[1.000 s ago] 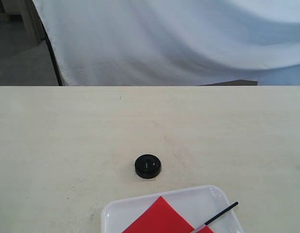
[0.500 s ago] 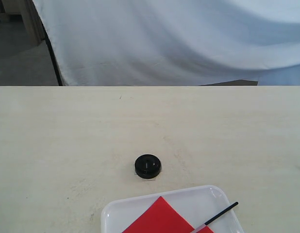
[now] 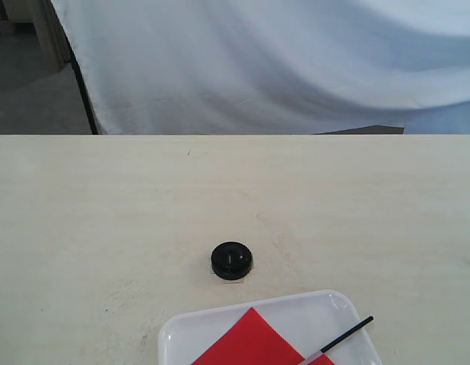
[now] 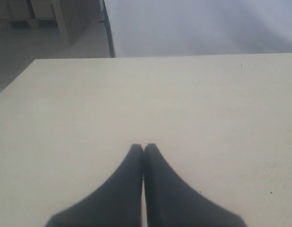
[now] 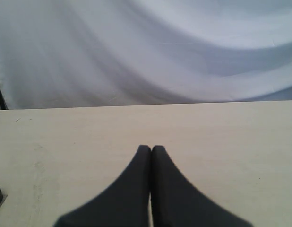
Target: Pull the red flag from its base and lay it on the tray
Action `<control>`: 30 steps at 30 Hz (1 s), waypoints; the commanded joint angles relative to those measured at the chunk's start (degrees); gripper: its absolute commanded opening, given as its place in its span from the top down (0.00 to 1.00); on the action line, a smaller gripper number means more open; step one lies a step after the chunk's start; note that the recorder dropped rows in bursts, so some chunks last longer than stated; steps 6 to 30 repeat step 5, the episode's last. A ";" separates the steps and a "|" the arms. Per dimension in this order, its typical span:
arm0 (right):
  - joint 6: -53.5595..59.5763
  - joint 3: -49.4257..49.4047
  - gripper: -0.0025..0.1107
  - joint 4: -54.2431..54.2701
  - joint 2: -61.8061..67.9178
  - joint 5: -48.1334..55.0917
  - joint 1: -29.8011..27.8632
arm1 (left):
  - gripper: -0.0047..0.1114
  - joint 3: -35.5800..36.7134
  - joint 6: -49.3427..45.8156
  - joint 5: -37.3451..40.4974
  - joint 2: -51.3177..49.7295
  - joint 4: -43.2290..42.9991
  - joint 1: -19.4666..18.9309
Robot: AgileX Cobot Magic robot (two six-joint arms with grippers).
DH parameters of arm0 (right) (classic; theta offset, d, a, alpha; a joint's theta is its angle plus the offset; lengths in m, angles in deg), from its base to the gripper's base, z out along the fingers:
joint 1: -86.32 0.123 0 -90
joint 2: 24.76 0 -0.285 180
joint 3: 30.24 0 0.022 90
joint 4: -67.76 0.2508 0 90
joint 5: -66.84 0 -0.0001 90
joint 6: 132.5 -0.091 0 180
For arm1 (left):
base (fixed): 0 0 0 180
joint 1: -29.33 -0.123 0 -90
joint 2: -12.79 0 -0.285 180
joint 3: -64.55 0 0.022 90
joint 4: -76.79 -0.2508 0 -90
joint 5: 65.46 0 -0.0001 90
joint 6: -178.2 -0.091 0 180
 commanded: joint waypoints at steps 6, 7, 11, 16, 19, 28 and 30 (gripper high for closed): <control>-0.09 -0.16 0.98 -0.21 -0.26 -0.15 0.27 | 0.96 0.09 0.36 -0.26 0.19 -0.15 0.11; -0.09 -0.16 0.98 -0.21 -0.26 -0.15 0.27 | 0.96 0.09 0.36 -0.26 0.19 -0.15 0.11; -0.09 -0.16 0.98 -0.21 -0.26 -0.15 0.27 | 0.96 0.09 0.36 -0.26 0.19 -0.15 0.11; -0.09 -0.16 0.98 -0.21 -0.26 -0.15 0.27 | 0.96 0.09 0.36 -0.26 0.19 -0.15 0.11; -0.09 -0.16 0.98 -0.21 -0.26 -0.15 0.27 | 0.96 0.09 0.36 -0.26 0.19 -0.15 0.11; -0.09 -0.16 0.98 -0.21 -0.26 -0.15 0.27 | 0.96 0.09 0.36 -0.26 0.19 -0.15 0.11; -0.09 -0.16 0.98 -0.21 -0.26 -0.15 0.27 | 0.96 0.09 0.36 -0.26 0.19 -0.15 0.11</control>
